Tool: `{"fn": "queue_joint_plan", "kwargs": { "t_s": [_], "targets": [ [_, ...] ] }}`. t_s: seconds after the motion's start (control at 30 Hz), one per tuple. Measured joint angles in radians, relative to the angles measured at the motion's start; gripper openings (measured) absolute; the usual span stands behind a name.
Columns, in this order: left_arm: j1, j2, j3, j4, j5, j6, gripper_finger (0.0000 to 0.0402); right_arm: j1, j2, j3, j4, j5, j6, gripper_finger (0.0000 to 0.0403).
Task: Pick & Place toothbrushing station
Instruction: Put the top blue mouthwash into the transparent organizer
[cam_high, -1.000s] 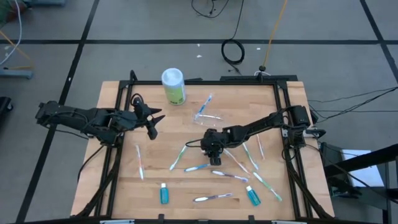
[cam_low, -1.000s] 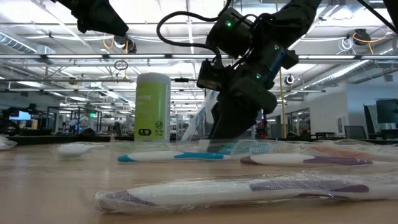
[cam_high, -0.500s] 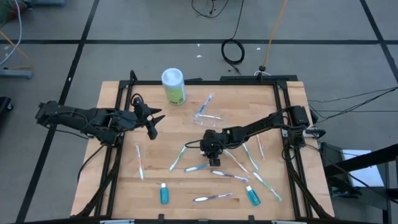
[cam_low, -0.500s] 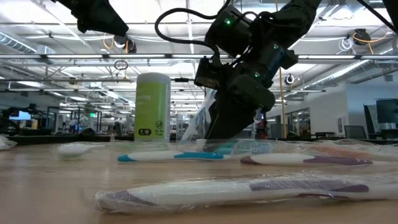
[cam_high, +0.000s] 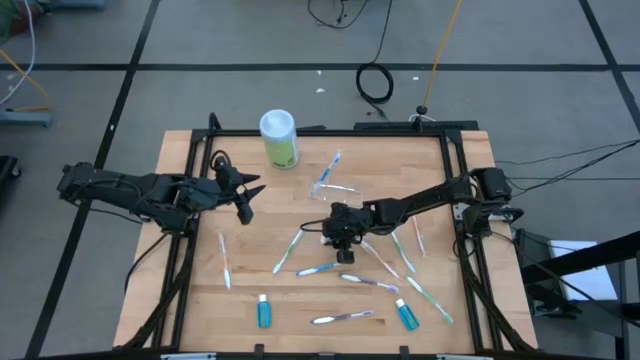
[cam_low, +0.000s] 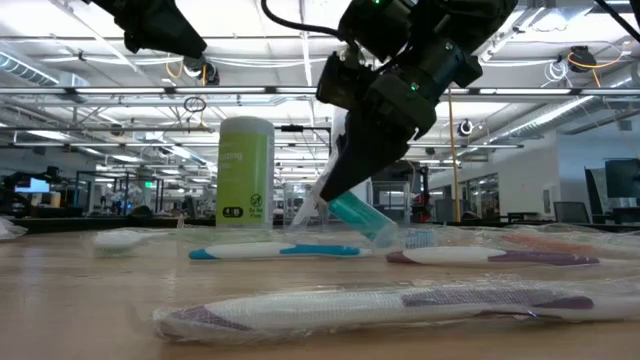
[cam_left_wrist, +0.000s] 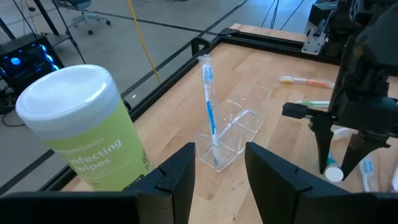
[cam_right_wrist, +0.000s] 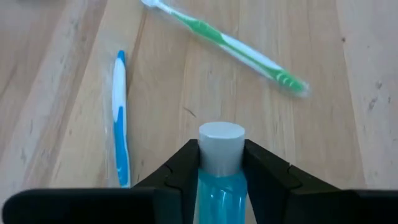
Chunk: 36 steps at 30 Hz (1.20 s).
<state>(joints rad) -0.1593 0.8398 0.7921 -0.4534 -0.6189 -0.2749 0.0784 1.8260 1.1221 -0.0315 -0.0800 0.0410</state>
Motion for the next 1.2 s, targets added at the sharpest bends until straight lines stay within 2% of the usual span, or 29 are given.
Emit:
{"fn": "queue_joint_plan", "kwargs": {
  "t_s": [0.37,0.63,0.7,0.83,0.93,1.1,1.2],
  "targets": [
    [0.001,0.000,0.000,0.000,0.000,-0.001,0.0147,0.000,-0.006,0.000,0.001,0.000,0.000,0.0101],
    [0.001,0.000,0.000,0.000,0.000,-0.002,0.0147,-0.005,-0.127,0.001,0.011,0.019,-0.042,0.0103],
    [0.001,0.000,0.000,-0.001,0.000,-0.002,0.0147,-0.012,-0.181,0.001,0.013,0.076,-0.071,0.0102],
    [0.001,0.000,0.000,-0.001,0.000,-0.002,0.0147,-0.037,-0.288,-0.015,0.045,0.255,-0.176,0.0099],
    [0.001,0.000,0.000,0.000,0.000,-0.002,0.0147,-0.074,-0.340,-0.087,0.221,0.338,-0.222,0.0103],
    [0.001,0.000,0.000,0.000,0.000,-0.003,0.0147,-0.166,-0.324,-0.291,0.749,0.342,-0.239,0.0102],
    [0.001,0.000,0.000,0.001,0.000,-0.012,0.0147,-0.227,-0.281,-0.373,0.936,0.341,-0.182,0.0098]
  ]
}}
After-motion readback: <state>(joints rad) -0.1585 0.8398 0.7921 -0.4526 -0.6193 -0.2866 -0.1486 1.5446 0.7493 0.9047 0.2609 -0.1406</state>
